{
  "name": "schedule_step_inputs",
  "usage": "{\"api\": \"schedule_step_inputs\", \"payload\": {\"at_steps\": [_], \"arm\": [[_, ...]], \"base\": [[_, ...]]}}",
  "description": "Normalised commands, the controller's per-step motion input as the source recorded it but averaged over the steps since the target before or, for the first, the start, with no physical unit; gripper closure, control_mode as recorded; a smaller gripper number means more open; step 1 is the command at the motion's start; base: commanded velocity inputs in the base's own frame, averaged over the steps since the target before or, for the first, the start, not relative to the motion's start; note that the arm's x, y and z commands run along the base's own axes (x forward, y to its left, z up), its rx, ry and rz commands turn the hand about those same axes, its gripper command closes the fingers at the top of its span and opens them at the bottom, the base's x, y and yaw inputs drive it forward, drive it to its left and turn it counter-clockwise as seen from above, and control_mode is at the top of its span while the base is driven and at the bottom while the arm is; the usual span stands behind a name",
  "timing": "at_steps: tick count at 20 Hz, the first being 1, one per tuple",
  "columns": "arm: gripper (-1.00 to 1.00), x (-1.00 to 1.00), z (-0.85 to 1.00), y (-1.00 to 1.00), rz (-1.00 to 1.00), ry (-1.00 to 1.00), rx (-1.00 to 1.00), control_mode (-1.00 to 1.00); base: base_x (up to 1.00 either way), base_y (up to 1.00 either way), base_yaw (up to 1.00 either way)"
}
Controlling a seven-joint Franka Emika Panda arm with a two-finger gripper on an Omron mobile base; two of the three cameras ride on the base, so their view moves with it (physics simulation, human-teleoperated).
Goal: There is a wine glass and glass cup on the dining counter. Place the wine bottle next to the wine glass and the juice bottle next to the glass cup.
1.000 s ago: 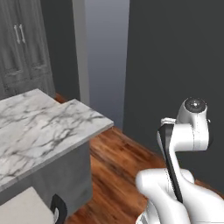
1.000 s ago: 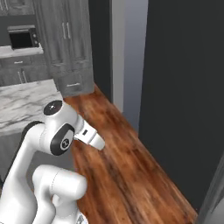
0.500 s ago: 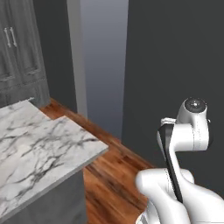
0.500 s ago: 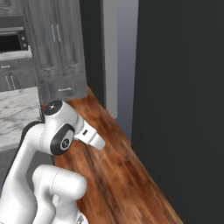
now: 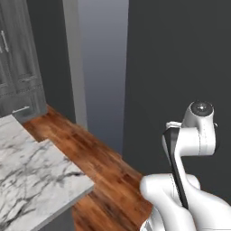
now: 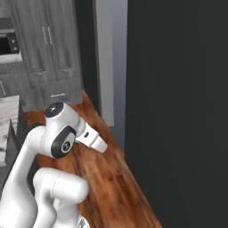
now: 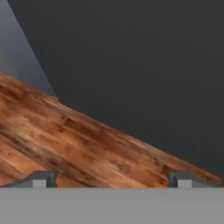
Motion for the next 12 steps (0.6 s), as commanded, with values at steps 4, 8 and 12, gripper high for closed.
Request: {"api": "schedule_step_inputs", "payload": {"at_steps": [4,8,12], "arm": [[-1.00,0.00,0.00,0.00,0.00,0.00,0.00,1.00],[-1.00,0.00,0.00,0.00,0.00,0.00,0.00,1.00],[-1.00,0.00,0.00,0.00,0.00,0.00,0.00,1.00]], "base": [[0.66,-0.30,0.39],[0.59,-0.28,0.49],[0.58,-0.29,0.48]]}}
